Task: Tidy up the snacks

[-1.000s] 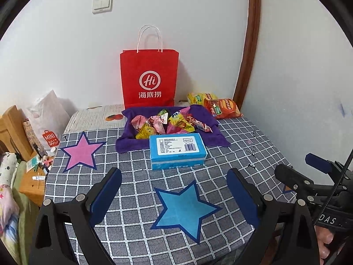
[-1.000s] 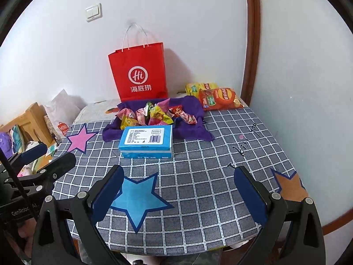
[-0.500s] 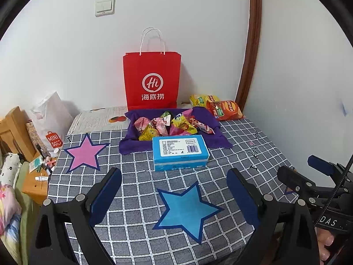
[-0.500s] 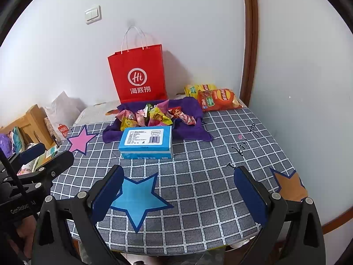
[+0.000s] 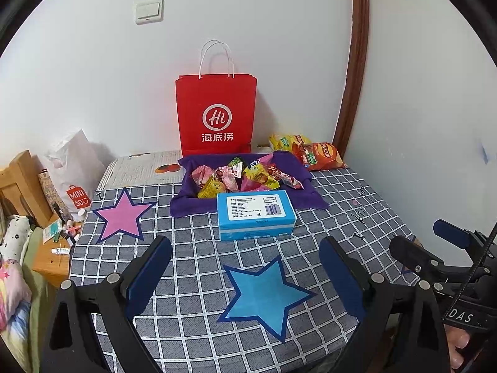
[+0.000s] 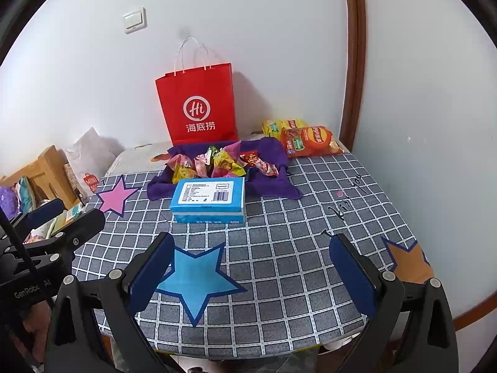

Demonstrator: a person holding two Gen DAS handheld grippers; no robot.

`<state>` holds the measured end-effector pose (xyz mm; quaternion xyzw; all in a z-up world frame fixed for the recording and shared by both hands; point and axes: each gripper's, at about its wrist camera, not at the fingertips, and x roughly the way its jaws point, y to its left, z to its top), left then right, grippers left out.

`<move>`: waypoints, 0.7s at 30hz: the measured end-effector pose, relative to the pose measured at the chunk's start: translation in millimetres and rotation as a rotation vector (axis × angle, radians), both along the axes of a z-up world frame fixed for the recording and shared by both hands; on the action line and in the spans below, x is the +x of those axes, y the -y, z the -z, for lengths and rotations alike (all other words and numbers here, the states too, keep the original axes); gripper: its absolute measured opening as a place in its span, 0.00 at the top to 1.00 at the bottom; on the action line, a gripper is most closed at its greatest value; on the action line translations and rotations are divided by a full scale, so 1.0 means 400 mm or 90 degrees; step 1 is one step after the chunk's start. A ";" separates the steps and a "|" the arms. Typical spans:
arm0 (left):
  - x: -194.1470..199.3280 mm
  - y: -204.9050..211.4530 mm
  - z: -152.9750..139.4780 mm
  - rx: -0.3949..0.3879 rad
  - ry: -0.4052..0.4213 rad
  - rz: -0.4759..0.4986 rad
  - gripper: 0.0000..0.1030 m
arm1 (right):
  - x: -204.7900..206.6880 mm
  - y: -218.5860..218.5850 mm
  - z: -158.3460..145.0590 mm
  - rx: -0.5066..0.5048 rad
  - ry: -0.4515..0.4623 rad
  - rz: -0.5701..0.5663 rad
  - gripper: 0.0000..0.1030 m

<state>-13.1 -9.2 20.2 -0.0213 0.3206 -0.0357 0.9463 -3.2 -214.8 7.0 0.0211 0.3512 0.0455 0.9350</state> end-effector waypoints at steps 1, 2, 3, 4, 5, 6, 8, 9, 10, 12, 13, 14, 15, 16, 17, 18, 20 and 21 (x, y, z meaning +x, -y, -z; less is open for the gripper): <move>0.001 0.001 0.001 0.000 0.000 0.000 0.07 | -0.001 -0.001 -0.001 0.000 0.001 -0.001 0.04; 0.000 0.000 0.000 -0.001 -0.001 -0.001 0.07 | -0.002 -0.001 -0.001 0.000 0.001 -0.002 0.04; 0.000 0.000 0.000 -0.001 -0.001 -0.002 0.07 | -0.003 -0.001 -0.001 0.000 0.002 -0.002 0.04; 0.000 -0.001 0.001 0.000 0.000 -0.001 0.07 | -0.004 -0.001 -0.001 0.000 0.002 -0.003 0.04; -0.001 -0.001 0.000 -0.001 0.000 0.000 0.07 | -0.004 -0.002 -0.001 0.000 0.002 -0.003 0.04; -0.002 -0.002 0.000 -0.002 0.000 0.001 0.07 | -0.004 -0.001 -0.001 0.000 0.002 -0.002 0.04; 0.000 0.001 0.000 0.000 0.000 -0.001 0.07 | -0.003 -0.001 -0.002 0.000 0.002 -0.003 0.04; -0.001 0.000 0.000 0.001 0.000 0.000 0.07 | -0.004 -0.002 -0.002 -0.001 0.002 -0.002 0.04; -0.001 0.000 0.000 0.001 0.001 0.000 0.07 | -0.004 0.000 -0.002 -0.002 0.002 -0.001 0.04; -0.002 -0.002 -0.002 0.001 0.001 0.001 0.07 | -0.004 0.000 -0.003 -0.001 0.002 -0.002 0.04; -0.003 -0.001 -0.002 0.001 0.002 0.001 0.07 | -0.004 0.000 -0.003 -0.001 0.001 -0.002 0.04; -0.003 0.001 -0.002 0.000 0.002 0.000 0.07 | -0.004 0.000 -0.003 -0.002 0.001 -0.002 0.04; -0.004 0.001 -0.003 0.001 0.002 -0.001 0.07 | -0.004 0.000 -0.003 -0.002 0.000 -0.002 0.04; -0.004 0.002 -0.003 0.001 0.002 0.000 0.07 | -0.004 0.000 -0.003 -0.002 0.000 -0.002 0.04; -0.005 0.001 -0.003 0.001 0.003 0.000 0.07 | -0.005 0.001 -0.004 -0.001 0.001 -0.002 0.04; -0.004 0.001 -0.003 0.001 0.002 0.000 0.07 | -0.003 0.001 -0.003 -0.001 0.001 -0.003 0.04; -0.004 0.003 -0.004 0.001 0.001 -0.001 0.07 | -0.003 0.001 -0.003 -0.001 0.002 -0.003 0.04; -0.005 0.002 -0.004 0.000 0.002 -0.001 0.07 | -0.003 0.001 -0.003 -0.001 0.001 -0.004 0.04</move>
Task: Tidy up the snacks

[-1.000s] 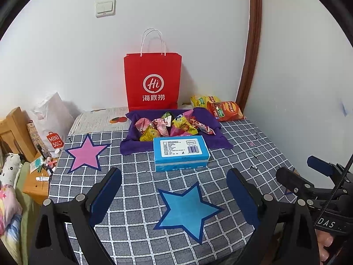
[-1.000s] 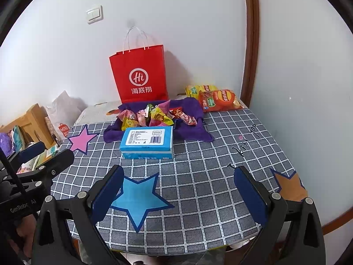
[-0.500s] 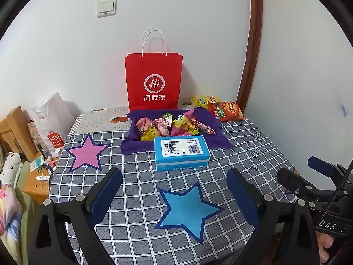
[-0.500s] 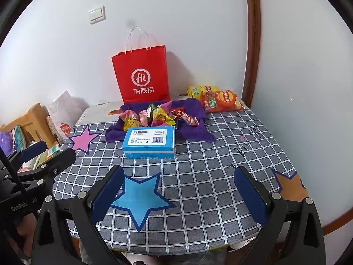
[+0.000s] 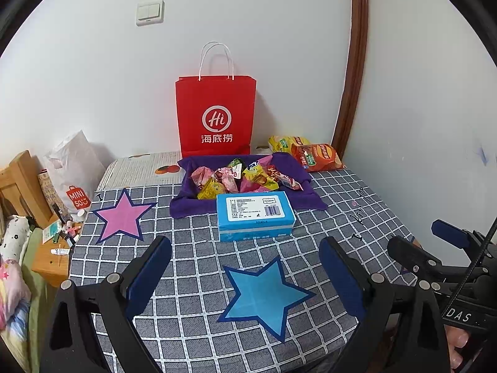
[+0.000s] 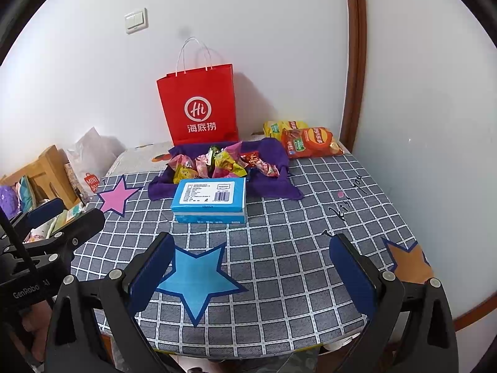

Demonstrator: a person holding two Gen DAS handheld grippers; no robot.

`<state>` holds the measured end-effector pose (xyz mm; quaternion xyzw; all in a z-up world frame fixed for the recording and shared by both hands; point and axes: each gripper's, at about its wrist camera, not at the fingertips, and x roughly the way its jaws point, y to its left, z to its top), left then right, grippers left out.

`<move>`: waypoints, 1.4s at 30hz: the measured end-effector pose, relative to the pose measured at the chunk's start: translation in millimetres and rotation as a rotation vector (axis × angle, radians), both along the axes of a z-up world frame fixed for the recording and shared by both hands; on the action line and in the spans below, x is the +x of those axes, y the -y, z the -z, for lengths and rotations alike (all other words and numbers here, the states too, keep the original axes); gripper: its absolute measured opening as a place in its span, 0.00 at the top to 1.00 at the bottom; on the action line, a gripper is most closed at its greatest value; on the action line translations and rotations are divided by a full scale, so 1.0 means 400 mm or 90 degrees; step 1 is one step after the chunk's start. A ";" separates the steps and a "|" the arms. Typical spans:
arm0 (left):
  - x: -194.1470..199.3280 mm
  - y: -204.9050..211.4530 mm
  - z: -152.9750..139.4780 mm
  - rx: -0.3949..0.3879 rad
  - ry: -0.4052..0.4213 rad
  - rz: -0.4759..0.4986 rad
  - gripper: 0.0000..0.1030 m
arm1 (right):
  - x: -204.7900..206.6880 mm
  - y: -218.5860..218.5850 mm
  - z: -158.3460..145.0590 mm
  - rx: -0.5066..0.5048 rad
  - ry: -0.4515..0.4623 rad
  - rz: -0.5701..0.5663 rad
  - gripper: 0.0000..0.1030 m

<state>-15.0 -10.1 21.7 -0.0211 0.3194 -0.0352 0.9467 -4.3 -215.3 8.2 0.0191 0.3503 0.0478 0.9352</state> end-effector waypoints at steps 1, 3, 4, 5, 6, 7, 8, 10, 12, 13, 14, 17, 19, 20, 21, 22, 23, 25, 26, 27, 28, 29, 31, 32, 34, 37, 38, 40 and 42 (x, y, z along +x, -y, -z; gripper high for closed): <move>0.000 0.001 0.001 0.000 -0.001 -0.001 0.07 | 0.000 0.000 0.000 0.001 0.000 0.000 0.04; -0.001 -0.001 0.000 0.001 0.000 -0.002 0.07 | -0.001 0.000 0.001 0.001 0.000 0.000 0.04; -0.002 0.000 -0.001 0.001 0.000 -0.002 0.07 | -0.001 0.001 0.001 0.000 0.000 -0.001 0.04; 0.000 0.001 -0.001 0.001 0.000 -0.002 0.07 | 0.000 0.001 0.001 0.000 0.000 -0.001 0.04; -0.001 0.000 -0.001 0.001 0.000 -0.002 0.07 | 0.000 -0.001 0.001 0.000 0.000 -0.001 0.04; 0.000 0.001 -0.002 0.001 0.000 -0.003 0.07 | 0.000 0.000 0.001 0.000 -0.001 -0.001 0.04; 0.000 0.000 -0.001 0.001 0.000 -0.002 0.07 | 0.000 -0.001 0.000 0.000 0.000 -0.002 0.04; -0.001 0.000 -0.002 0.000 -0.002 -0.004 0.07 | -0.001 -0.003 0.000 0.000 0.000 -0.001 0.04; 0.001 0.001 -0.002 -0.001 -0.003 -0.004 0.07 | 0.001 -0.004 -0.001 -0.001 0.000 -0.002 0.04; 0.001 0.001 -0.003 0.000 -0.003 -0.005 0.07 | 0.001 -0.003 -0.001 -0.001 0.001 -0.003 0.04; 0.001 0.000 -0.003 0.000 -0.002 -0.006 0.07 | 0.001 -0.004 -0.003 0.000 0.002 -0.004 0.04; 0.002 -0.001 -0.002 -0.002 -0.003 -0.004 0.07 | 0.000 -0.003 -0.005 0.000 0.004 -0.005 0.04; 0.002 0.000 -0.002 -0.002 -0.003 -0.005 0.07 | 0.001 -0.003 -0.006 0.000 0.005 -0.005 0.04; 0.002 0.001 -0.002 -0.002 -0.003 -0.006 0.07 | 0.001 -0.003 -0.006 0.001 0.005 -0.005 0.04; 0.002 0.000 -0.002 -0.002 -0.003 -0.005 0.07 | 0.001 -0.004 -0.006 0.001 0.005 -0.006 0.04; 0.001 0.000 -0.001 -0.003 -0.003 -0.006 0.07 | 0.001 -0.004 -0.007 0.000 0.005 -0.005 0.04; 0.002 0.000 -0.002 -0.003 -0.003 -0.006 0.07 | 0.002 -0.005 -0.007 -0.001 0.005 -0.006 0.04; 0.002 0.000 -0.001 -0.003 -0.003 -0.006 0.07 | 0.001 -0.005 -0.007 0.000 0.005 -0.006 0.04; 0.002 0.000 -0.002 -0.004 -0.003 -0.006 0.07 | 0.002 -0.004 -0.007 -0.001 0.006 -0.006 0.04; 0.002 0.000 -0.001 -0.003 -0.003 -0.007 0.07 | 0.001 -0.004 -0.007 -0.001 0.006 -0.007 0.04; 0.003 0.000 -0.002 -0.003 -0.002 -0.007 0.07 | 0.002 -0.004 -0.008 -0.001 0.007 -0.007 0.04; 0.003 -0.002 -0.001 -0.003 -0.002 -0.007 0.07 | 0.002 -0.004 -0.008 -0.001 0.007 -0.007 0.04; 0.002 -0.002 -0.002 -0.004 0.000 -0.009 0.07 | 0.001 -0.004 -0.008 -0.002 0.008 -0.007 0.04; 0.001 -0.003 -0.002 -0.005 0.000 -0.010 0.07 | 0.002 -0.004 -0.008 -0.002 0.009 -0.007 0.04; 0.000 -0.004 -0.003 -0.006 0.001 -0.011 0.07 | 0.002 -0.004 -0.009 -0.003 0.009 -0.008 0.04; -0.001 -0.004 -0.003 -0.006 0.001 -0.011 0.07 | 0.001 -0.005 -0.009 -0.003 0.010 -0.007 0.04; -0.001 -0.004 -0.003 -0.006 0.001 -0.011 0.07 | 0.001 -0.005 -0.009 -0.003 0.010 -0.007 0.04; -0.001 -0.005 -0.004 -0.006 0.001 -0.011 0.07 | 0.001 -0.005 -0.009 -0.003 0.010 -0.008 0.04; -0.001 -0.004 -0.003 -0.006 0.001 -0.011 0.07 | 0.001 -0.006 -0.009 -0.003 0.010 -0.008 0.04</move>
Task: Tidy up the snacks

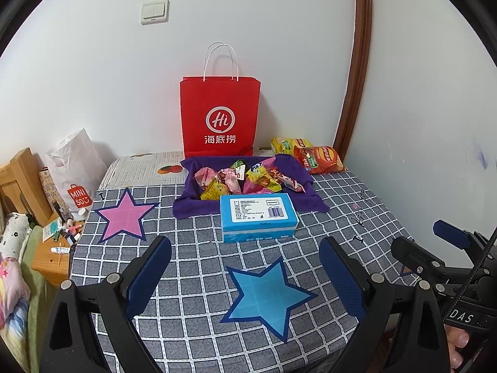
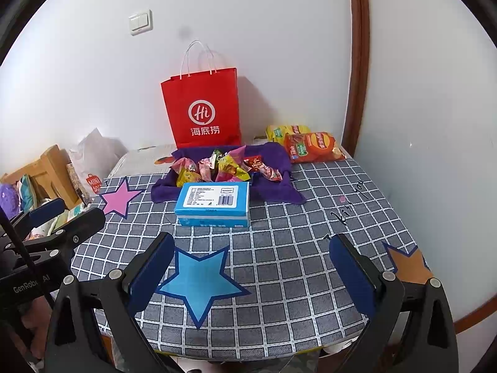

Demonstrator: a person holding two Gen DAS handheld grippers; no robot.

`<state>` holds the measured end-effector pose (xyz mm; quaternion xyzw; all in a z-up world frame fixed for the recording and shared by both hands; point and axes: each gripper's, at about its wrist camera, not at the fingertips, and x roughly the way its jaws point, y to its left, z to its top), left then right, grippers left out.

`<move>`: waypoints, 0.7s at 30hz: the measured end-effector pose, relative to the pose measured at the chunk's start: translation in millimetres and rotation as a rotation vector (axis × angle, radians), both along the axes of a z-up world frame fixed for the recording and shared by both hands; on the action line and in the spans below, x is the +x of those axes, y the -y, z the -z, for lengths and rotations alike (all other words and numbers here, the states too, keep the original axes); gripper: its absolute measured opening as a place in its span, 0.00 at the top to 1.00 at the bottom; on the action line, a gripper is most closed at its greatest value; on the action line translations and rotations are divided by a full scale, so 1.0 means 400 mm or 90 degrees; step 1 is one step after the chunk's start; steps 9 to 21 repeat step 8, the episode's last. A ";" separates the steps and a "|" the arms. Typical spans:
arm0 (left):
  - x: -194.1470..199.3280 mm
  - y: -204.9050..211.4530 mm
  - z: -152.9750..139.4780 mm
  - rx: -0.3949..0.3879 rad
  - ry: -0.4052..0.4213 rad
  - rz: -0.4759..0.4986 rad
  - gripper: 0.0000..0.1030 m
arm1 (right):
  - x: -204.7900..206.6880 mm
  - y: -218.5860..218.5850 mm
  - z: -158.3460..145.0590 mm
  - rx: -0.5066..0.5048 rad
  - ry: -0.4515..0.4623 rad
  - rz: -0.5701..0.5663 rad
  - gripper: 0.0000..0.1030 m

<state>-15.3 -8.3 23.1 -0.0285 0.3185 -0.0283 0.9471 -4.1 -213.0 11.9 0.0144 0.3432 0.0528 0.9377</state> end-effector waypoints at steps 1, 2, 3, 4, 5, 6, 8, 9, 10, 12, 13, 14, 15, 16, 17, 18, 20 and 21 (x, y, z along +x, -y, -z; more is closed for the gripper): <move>0.000 0.000 0.000 0.000 0.001 0.000 0.07 | 0.000 0.000 0.000 0.000 0.000 0.000 0.04; 0.000 0.000 0.000 0.000 0.001 0.000 0.07 | 0.000 0.000 0.000 0.000 0.001 0.000 0.04; 0.001 0.000 0.000 0.000 0.000 0.000 0.07 | 0.000 -0.001 -0.001 0.000 0.001 -0.001 0.04; 0.000 0.000 0.000 0.000 0.001 0.000 0.07 | 0.001 -0.001 -0.002 0.000 0.002 -0.002 0.04; -0.001 0.000 0.000 0.001 0.003 0.000 0.07 | 0.000 -0.002 -0.003 -0.001 0.002 -0.003 0.04; -0.002 -0.001 0.000 0.002 0.005 0.000 0.07 | 0.000 -0.002 -0.003 -0.001 0.003 -0.004 0.04; -0.003 -0.003 -0.001 -0.002 0.008 0.000 0.07 | 0.000 -0.003 -0.004 -0.001 0.006 -0.006 0.04; -0.003 -0.003 -0.001 -0.002 0.008 0.000 0.07 | 0.000 -0.003 -0.004 -0.001 0.006 -0.006 0.04; -0.003 -0.003 -0.001 -0.002 0.008 0.000 0.07 | 0.000 -0.003 -0.004 -0.001 0.006 -0.006 0.04; -0.003 -0.003 -0.001 -0.002 0.008 0.000 0.07 | 0.000 -0.003 -0.004 -0.001 0.006 -0.006 0.04; -0.003 -0.003 -0.001 -0.002 0.008 0.000 0.07 | 0.000 -0.003 -0.004 -0.001 0.006 -0.006 0.04; -0.003 -0.003 -0.001 -0.002 0.008 0.000 0.07 | 0.000 -0.003 -0.004 -0.001 0.006 -0.006 0.04; -0.003 -0.003 -0.001 -0.002 0.008 0.000 0.07 | 0.000 -0.003 -0.004 -0.001 0.006 -0.006 0.04; -0.003 -0.003 -0.001 -0.002 0.008 0.000 0.07 | 0.000 -0.003 -0.004 -0.001 0.006 -0.006 0.04; -0.003 -0.003 -0.001 -0.002 0.008 0.000 0.07 | 0.000 -0.003 -0.004 -0.001 0.006 -0.006 0.04; -0.003 -0.003 -0.001 -0.002 0.008 0.000 0.07 | 0.000 -0.003 -0.004 -0.001 0.006 -0.006 0.04; -0.003 -0.003 -0.001 -0.002 0.008 0.000 0.07 | 0.000 -0.003 -0.004 -0.001 0.006 -0.006 0.04; -0.003 -0.003 -0.001 -0.002 0.008 0.000 0.07 | 0.000 -0.003 -0.004 -0.001 0.006 -0.006 0.04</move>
